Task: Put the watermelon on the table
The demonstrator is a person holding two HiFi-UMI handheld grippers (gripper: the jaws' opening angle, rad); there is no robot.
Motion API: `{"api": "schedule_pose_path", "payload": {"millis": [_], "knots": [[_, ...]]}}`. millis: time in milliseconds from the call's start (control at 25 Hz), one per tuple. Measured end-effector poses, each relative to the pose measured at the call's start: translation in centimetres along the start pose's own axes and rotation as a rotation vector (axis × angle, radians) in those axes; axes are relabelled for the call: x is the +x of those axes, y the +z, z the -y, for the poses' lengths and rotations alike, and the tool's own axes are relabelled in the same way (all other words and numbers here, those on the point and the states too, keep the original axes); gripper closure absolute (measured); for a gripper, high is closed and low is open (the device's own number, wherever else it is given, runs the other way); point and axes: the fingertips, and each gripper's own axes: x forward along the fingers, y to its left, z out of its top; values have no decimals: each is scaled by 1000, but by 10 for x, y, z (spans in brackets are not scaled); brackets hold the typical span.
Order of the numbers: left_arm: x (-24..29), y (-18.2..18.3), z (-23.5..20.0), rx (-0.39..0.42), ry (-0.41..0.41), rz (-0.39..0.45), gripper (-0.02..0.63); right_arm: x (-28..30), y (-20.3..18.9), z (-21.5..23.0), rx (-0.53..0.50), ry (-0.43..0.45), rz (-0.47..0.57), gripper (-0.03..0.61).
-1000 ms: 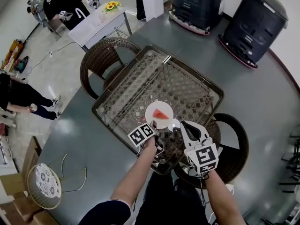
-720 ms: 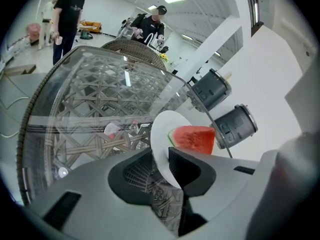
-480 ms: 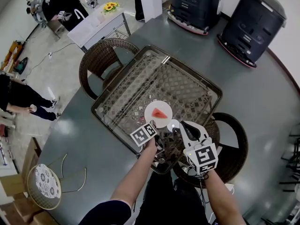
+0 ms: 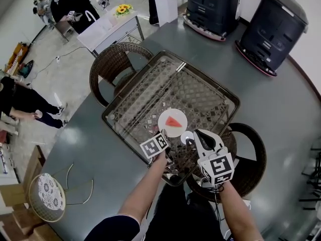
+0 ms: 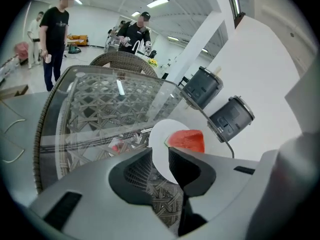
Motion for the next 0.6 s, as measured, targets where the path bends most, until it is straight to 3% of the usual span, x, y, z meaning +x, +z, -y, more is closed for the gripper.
{"api": "schedule_pose_path", "payload": {"millis": [280, 600], "knots": [[-52, 21, 38, 218, -195, 120, 522, -3, 7, -3, 13, 3, 26, 578], [-130, 31, 74, 487, -313, 257, 525, -10, 17, -17, 34, 26, 67, 578]]}}
